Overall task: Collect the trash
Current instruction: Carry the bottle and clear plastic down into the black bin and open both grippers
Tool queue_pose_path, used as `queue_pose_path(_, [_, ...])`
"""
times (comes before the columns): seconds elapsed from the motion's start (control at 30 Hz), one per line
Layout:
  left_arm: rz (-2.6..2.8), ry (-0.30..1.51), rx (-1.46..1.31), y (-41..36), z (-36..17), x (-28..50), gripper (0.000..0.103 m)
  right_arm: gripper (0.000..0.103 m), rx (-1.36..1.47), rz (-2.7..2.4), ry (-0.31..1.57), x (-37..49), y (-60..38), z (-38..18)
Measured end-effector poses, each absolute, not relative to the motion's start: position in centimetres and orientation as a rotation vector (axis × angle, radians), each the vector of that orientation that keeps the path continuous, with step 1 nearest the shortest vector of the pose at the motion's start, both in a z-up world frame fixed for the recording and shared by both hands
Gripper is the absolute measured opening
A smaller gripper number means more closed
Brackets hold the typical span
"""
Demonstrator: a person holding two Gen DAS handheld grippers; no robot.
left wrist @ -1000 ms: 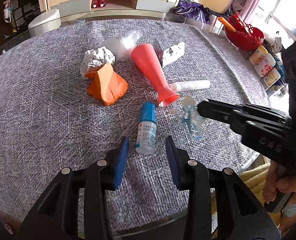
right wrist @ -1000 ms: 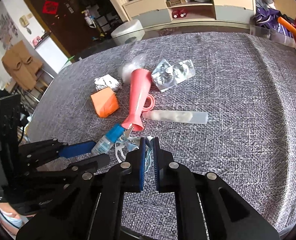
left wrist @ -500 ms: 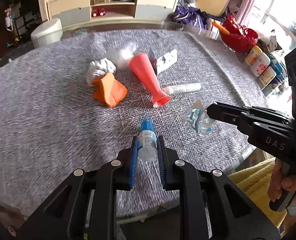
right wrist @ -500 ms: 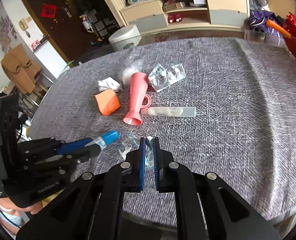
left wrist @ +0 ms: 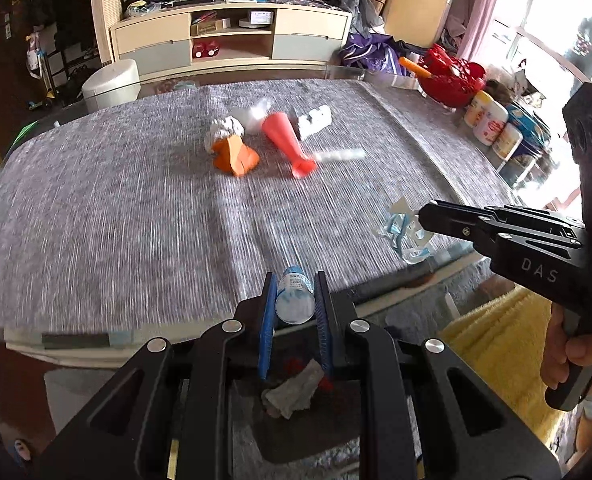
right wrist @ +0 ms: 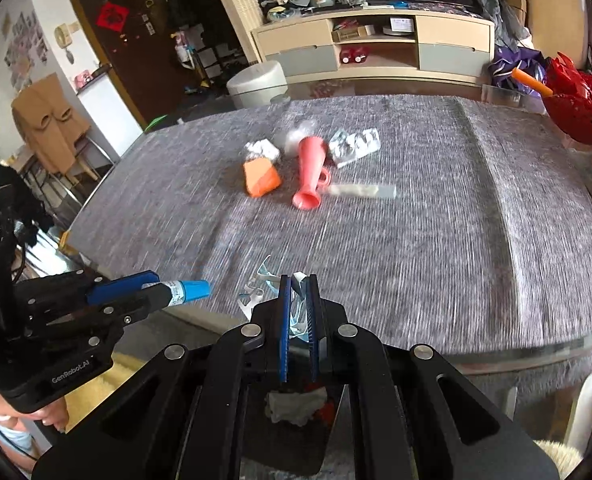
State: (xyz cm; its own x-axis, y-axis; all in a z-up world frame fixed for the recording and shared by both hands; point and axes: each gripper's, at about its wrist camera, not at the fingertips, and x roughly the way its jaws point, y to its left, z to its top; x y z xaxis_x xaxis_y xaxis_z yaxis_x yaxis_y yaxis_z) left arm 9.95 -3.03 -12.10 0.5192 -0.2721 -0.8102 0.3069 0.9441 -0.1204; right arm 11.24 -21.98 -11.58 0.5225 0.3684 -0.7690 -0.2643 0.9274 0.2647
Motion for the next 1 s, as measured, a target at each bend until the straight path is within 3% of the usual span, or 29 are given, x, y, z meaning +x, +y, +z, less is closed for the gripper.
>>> queue_pose_path(0.33, [-0.343, 1.012, 0.023, -2.2, -14.7, 5.0, 0.017, 0.009, 0.107, 0.383, 1.009, 6.7, -21.0, -14.9])
queue_pose_path(1.0, [-0.348, 1.246, -0.076, -1.3, -26.7, 2.7, 0.017, 0.009, 0.108, 0.373, 1.220, 4.9, -18.5, -25.8])
